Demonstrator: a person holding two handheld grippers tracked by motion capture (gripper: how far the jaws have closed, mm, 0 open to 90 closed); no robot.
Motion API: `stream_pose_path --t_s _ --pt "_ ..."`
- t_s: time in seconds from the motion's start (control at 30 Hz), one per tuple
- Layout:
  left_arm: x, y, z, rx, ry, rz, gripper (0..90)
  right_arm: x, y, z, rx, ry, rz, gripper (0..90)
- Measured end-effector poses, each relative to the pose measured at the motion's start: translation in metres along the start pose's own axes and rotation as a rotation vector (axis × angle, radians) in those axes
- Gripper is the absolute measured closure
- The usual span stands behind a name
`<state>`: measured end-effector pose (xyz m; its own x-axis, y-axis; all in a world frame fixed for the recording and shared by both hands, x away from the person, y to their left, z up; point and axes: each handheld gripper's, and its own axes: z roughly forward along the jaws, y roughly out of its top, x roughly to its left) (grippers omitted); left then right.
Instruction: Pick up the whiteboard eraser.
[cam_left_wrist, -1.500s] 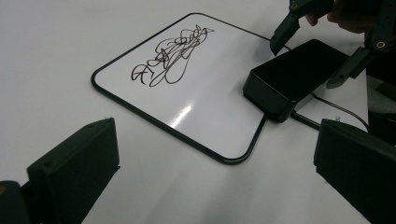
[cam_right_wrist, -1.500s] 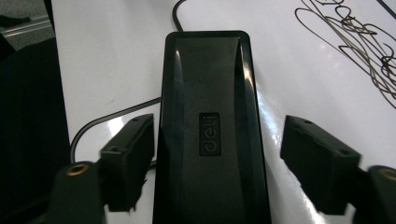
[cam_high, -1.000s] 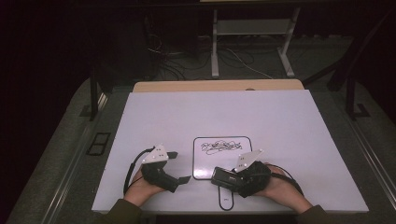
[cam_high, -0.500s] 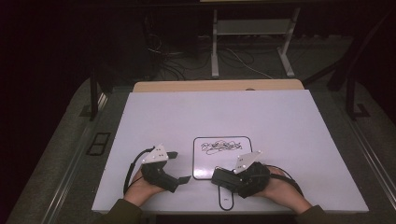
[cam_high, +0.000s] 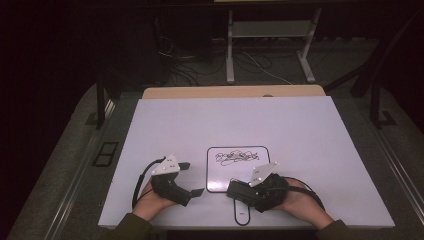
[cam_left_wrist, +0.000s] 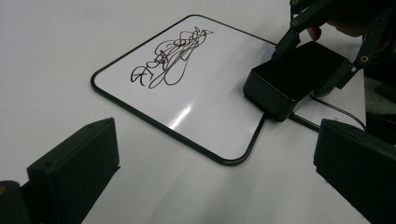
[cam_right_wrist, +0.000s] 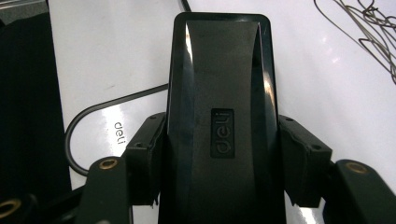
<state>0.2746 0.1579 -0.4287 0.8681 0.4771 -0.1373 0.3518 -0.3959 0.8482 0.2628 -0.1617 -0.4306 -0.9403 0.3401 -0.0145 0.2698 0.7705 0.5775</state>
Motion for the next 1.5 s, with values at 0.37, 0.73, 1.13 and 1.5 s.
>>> stream_pose_path --t_s 0.37,0.73,1.13,1.5 --pt "0.000 0.000 -0.001 -0.001 -0.001 0.001 0.0 -0.001 0.002 -0.005 0.000 -0.018 -0.003 38.7" --pt "0.000 0.000 -0.001 -0.001 0.000 0.002 0.0 -0.009 0.004 -0.014 -0.017 -0.044 0.049 38.8" --pt "0.000 0.000 0.000 0.000 0.000 0.000 0.0 -0.022 0.005 -0.022 -0.044 -0.070 0.069 38.8" --pt "0.002 -0.001 0.000 -0.002 -0.005 -0.003 0.0 -0.042 0.015 -0.025 -0.059 -0.090 0.088 38.9"
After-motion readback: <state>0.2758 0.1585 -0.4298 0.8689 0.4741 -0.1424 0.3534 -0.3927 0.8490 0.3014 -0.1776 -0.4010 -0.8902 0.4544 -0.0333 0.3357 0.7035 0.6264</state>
